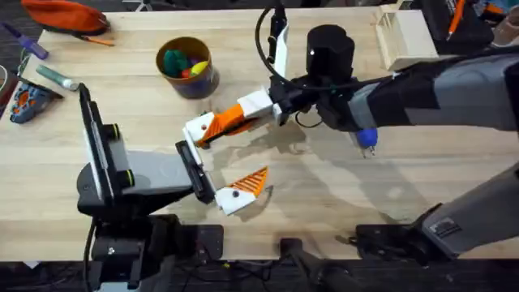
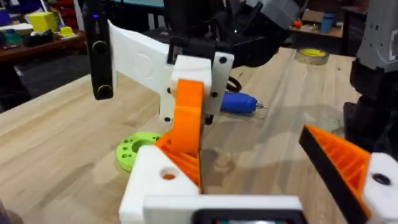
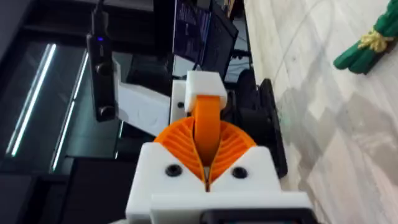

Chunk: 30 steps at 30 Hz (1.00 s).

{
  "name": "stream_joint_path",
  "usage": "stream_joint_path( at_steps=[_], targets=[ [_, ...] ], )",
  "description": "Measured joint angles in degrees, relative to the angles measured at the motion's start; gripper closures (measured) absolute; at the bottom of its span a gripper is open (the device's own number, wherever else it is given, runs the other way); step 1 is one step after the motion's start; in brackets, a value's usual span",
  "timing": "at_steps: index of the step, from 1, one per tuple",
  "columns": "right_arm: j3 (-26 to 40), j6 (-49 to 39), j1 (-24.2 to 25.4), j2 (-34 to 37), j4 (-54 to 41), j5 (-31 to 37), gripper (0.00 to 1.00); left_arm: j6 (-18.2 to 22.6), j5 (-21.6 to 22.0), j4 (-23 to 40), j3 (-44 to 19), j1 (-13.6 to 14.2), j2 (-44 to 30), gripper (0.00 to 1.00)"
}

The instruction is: Pick up the gripper from the table and insert it into the empty holder that is missing its gripper. Then pick up a screw, insert it into the mounting hole, and use the screwdriver to tighten it. Finally, clean up the table by picking up the vegetable and placing it into the bucket.

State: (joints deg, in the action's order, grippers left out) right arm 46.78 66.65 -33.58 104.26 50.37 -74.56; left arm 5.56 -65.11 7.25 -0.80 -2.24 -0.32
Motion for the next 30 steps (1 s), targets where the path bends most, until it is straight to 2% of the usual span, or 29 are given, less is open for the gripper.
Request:
stream_joint_path(
  at_steps=[30],
  targets=[
    [-0.42, 3.48, 0.07, 0.01, 2.31, 2.38, 0.986, -0.02, 1.01, -0.15, 0.00, 0.00, 0.00, 0.015]
  ],
)
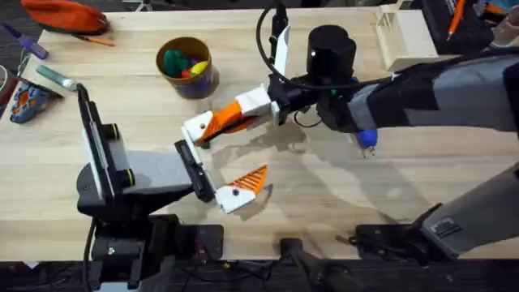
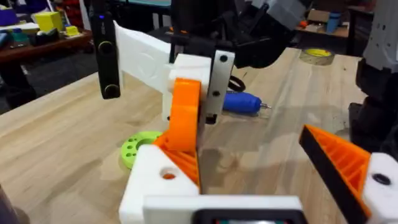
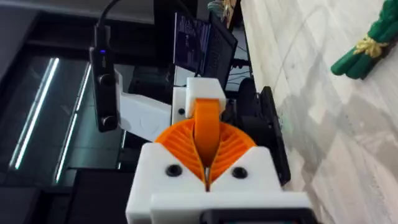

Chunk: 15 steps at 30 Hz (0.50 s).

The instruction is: Pick up the gripper from the table and insert it into the empty holder that is missing its gripper. Then pick up a screw, insert it into the mounting hole, and use the screwdriver to tighten it. Finally, clean up the table by picking up the vegetable and placing it into the bucket.

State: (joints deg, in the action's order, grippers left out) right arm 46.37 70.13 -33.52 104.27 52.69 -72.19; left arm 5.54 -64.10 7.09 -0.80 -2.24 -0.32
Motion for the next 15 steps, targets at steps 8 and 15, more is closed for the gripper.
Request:
stream_joint_path(
  at_steps=[8, 15],
  targets=[
    [-0.13, 0.22, 0.00, 0.00, 0.02, 0.26, 0.986, -0.02, 0.09, 0.00, 0.00, 0.00, 0.00, 0.015],
    [-0.44, 0.43, -0.07, 0.00, 0.11, 0.55, 0.986, -0.33, 0.06, 0.00, 0.00, 0.00, 0.00, 0.015]
  ],
)
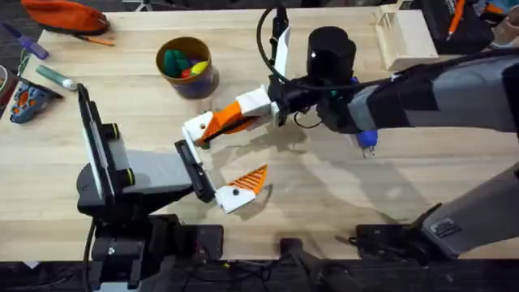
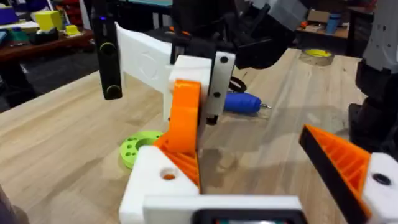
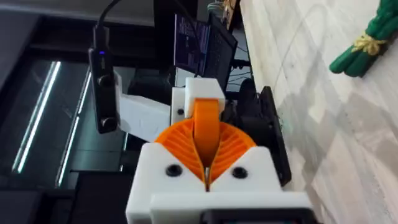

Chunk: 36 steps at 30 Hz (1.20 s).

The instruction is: Pick up the gripper from the table and insert it into the empty holder that is missing its gripper. Then pick up a screw, insert it into the mounting hole, and use the screwdriver to tighten it. Finally, clean up the table by picking up the vegetable and placing it into the bucket.

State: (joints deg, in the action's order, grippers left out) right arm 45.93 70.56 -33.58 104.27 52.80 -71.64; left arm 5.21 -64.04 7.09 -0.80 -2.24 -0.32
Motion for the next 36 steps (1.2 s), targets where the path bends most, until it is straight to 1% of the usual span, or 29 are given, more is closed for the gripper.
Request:
stream_joint_path(
  at_steps=[19, 20, 22, 23, 25, 28, 33, 36],
  targets=[
    [-0.04, 0.05, -0.15, 0.00, 0.11, 0.72, 0.986, -0.15, 0.27, -0.02, 0.00, 0.00, 0.00, 0.015],
    [-0.04, 0.19, -0.15, 0.00, 0.09, 0.77, 0.974, -0.12, 0.27, -0.02, 0.00, 0.00, 0.00, 0.015],
    [-0.04, 0.25, -0.15, 0.00, -0.06, 1.11, 0.883, -0.10, 0.46, -0.04, 0.00, 0.00, 0.00, 0.015],
    [-0.21, 0.24, -0.15, 0.00, -0.17, 2.69, 0.768, -0.06, -0.08, -0.02, 0.00, 0.00, 0.00, 0.015],
    [-0.31, 0.22, -0.13, 0.00, -0.28, 4.05, 0.696, 0.04, -0.88, 0.04, 0.00, 0.08, 0.00, 0.016],
    [-0.37, 0.20, -0.09, 0.00, -0.33, 5.55, 0.623, 0.30, -1.35, 0.13, 0.00, 0.11, 0.00, 0.015],
    [-0.39, 0.21, -0.09, 0.00, -0.37, 6.35, 0.587, 0.38, -1.39, 0.13, 0.00, 0.11, 0.01, 0.015],
    [-0.42, 0.23, -0.09, 0.00, -0.39, 6.51, 0.544, 0.38, -1.39, 0.13, 0.00, 0.11, 0.00, 0.015]
  ],
)
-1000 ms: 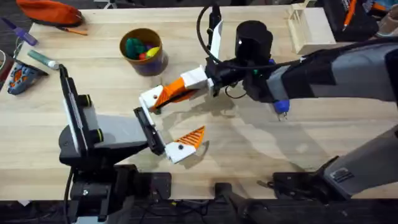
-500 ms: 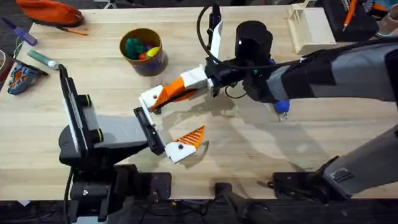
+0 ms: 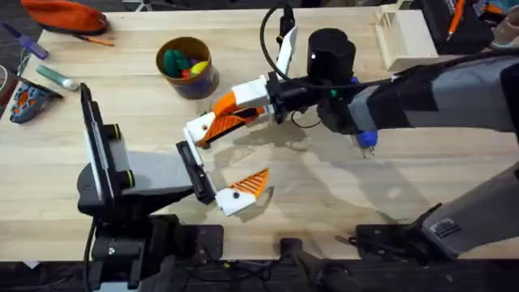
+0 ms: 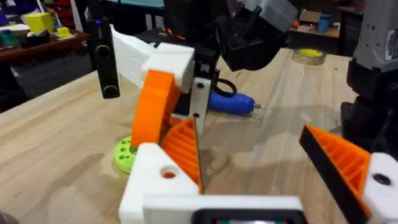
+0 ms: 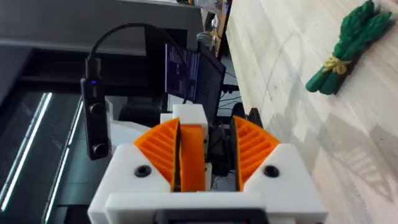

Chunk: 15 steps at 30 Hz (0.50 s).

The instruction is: Pick up the gripper from the table and insert it into the empty holder that is missing its gripper. Then pick up a screw, insert it into the mounting hole, and use the screwdriver to tighten it. Finally, clean up the table by picking up the vegetable and placing it into the bucket.

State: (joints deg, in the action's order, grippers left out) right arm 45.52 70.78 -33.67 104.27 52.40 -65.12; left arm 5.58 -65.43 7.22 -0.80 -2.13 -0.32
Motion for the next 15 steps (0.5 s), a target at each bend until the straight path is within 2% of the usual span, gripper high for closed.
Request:
stream_joint_path(
  at_steps=[3, 10, 13, 15],
  targets=[
    [-0.07, -0.02, 0.07, 0.16, -0.15, 0.52, 0.437, 0.24, -0.06, 0.01, 0.00, 0.00, 0.01, 0.015],
    [-0.09, -0.02, 0.17, 0.42, -0.12, 0.87, 0.347, 0.23, -0.39, 0.07, 0.00, 0.00, 0.02, 0.015],
    [-0.09, 0.00, 0.24, 0.42, -0.11, 1.01, 0.224, 0.22, -0.85, 0.10, 0.00, 0.00, 0.01, 0.015],
    [-0.09, -0.01, 0.32, 0.42, -0.11, 1.03, 0.186, 0.22, -1.03, 0.11, 0.00, 0.00, 0.02, 0.016]
  ],
)
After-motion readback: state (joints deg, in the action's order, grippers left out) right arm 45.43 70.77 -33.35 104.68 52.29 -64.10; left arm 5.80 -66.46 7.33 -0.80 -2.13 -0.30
